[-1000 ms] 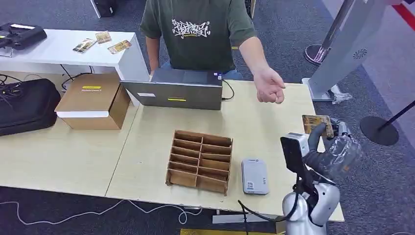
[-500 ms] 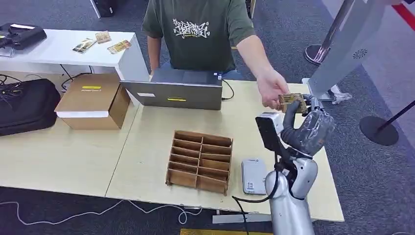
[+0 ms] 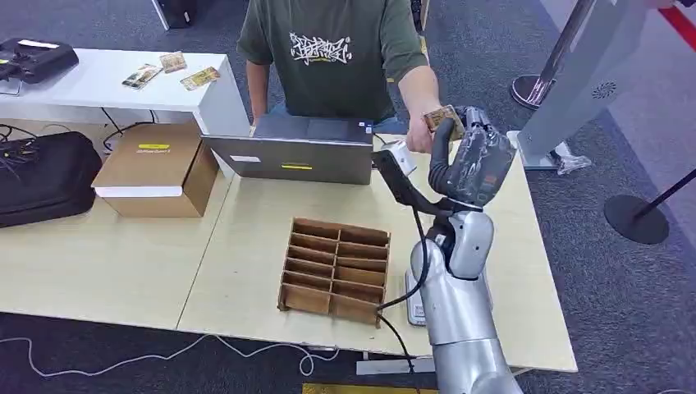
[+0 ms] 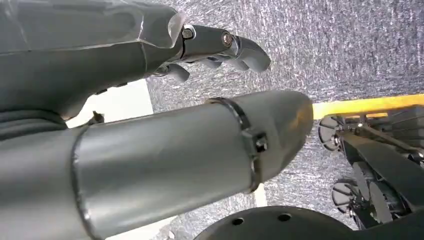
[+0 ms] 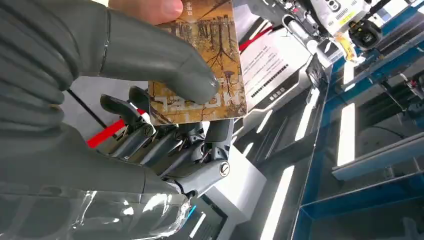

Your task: Pass the card to the sensor for recognition and then transmit it.

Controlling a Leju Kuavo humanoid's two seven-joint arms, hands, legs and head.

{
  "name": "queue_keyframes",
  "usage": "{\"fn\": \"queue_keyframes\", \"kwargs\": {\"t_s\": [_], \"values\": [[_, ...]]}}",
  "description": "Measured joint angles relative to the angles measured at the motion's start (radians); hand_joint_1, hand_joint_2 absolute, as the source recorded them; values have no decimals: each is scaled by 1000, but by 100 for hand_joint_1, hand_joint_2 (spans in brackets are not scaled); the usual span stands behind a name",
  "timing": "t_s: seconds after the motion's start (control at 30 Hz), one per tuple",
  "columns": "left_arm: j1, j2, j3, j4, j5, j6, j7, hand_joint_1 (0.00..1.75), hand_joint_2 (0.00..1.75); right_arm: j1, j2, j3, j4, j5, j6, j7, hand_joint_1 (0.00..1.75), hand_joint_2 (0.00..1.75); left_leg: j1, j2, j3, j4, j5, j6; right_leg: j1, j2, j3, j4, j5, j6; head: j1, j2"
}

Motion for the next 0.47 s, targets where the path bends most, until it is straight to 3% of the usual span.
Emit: {"fn": "queue_keyframes", "kwargs": {"t_s": [0.2,0.47], "values": [[-6,6,0,-8,-25,-2,3,0,0,-75,0,27,94,76,0,80,175,175,0,0,0,0,0,0,0,0,0,0,0,0,0,0],[-8,10,0,-18,-48,-2,13,0,0,-171,-21,82,229,88,0,207,175,175,0,0,6,0,1,-1,0,1,-2,0,1,0,0,0]]}}
